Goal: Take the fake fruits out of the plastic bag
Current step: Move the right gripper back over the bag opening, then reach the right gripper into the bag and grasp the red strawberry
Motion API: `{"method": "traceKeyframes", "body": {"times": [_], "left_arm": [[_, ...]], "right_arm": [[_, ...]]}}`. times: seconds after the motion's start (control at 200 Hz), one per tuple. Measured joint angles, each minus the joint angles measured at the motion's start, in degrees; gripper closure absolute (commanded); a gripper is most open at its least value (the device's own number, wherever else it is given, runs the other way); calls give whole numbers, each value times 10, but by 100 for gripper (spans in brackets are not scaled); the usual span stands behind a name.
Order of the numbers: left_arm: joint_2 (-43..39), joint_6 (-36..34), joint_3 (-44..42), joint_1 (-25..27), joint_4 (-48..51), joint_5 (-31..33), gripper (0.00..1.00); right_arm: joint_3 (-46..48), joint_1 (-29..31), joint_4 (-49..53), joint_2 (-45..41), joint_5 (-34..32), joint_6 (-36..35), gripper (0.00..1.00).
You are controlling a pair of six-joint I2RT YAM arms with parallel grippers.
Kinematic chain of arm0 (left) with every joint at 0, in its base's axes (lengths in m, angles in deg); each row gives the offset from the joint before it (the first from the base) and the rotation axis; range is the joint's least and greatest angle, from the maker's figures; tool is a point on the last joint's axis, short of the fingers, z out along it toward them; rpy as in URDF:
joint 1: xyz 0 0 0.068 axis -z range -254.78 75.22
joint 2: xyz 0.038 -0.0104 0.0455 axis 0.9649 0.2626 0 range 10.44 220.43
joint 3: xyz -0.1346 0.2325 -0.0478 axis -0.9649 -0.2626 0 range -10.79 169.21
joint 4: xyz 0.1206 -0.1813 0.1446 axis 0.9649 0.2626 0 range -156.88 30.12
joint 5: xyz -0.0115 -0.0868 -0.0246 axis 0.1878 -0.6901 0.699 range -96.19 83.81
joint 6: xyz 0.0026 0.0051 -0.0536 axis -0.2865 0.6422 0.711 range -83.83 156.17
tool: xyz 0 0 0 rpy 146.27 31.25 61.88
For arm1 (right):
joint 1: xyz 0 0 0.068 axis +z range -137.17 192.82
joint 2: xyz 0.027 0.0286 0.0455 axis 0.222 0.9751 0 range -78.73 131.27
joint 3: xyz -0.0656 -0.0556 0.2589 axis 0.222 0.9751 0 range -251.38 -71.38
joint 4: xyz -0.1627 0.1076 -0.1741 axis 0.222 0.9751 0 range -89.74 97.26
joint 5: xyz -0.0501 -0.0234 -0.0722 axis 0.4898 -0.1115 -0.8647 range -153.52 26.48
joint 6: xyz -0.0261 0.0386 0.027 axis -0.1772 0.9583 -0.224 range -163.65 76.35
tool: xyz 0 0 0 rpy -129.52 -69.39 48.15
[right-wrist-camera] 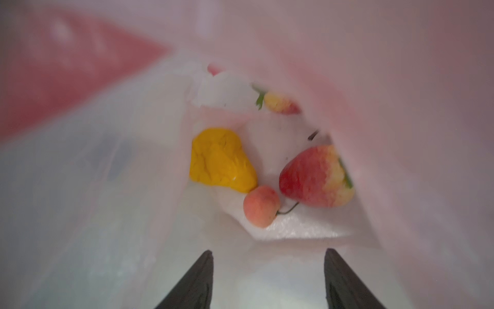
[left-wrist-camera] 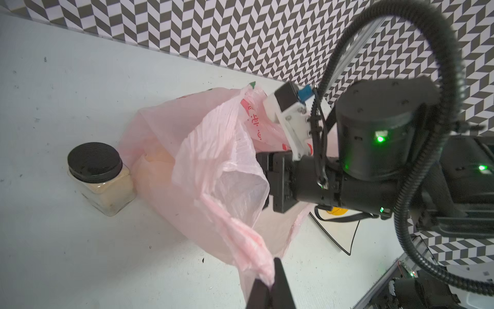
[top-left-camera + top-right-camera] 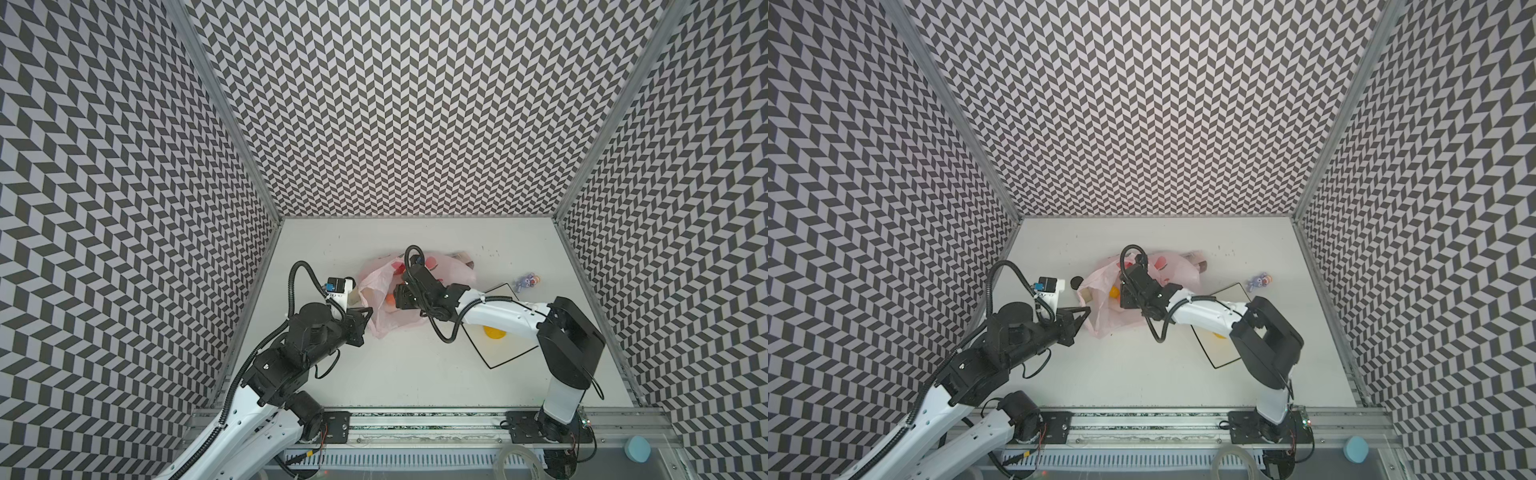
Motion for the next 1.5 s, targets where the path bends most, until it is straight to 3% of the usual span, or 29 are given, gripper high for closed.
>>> {"method": "traceKeyframes", "body": {"times": [0.14, 0.316, 0.631, 0.937, 1.217, 1.503], "left_arm": [[5, 0, 0, 0, -2, -5, 100], [9, 3, 0, 0, -13, -7, 100], [12, 12, 0, 0, -36, -10, 100], [6, 14, 0, 0, -40, -10, 100], [-3, 14, 0, 0, -40, -10, 100], [-6, 22, -12, 0, -62, -6, 100]], "right_arm": [[-66, -3, 45, 66, -52, 56, 32], [-76, -5, 75, 101, -103, 100, 26], [-140, -13, 87, 162, -130, 131, 21], [-216, -21, 111, 219, -130, 138, 36], [-260, -23, 132, 237, -105, 129, 60], [-230, -22, 121, 195, -74, 68, 65]]}}
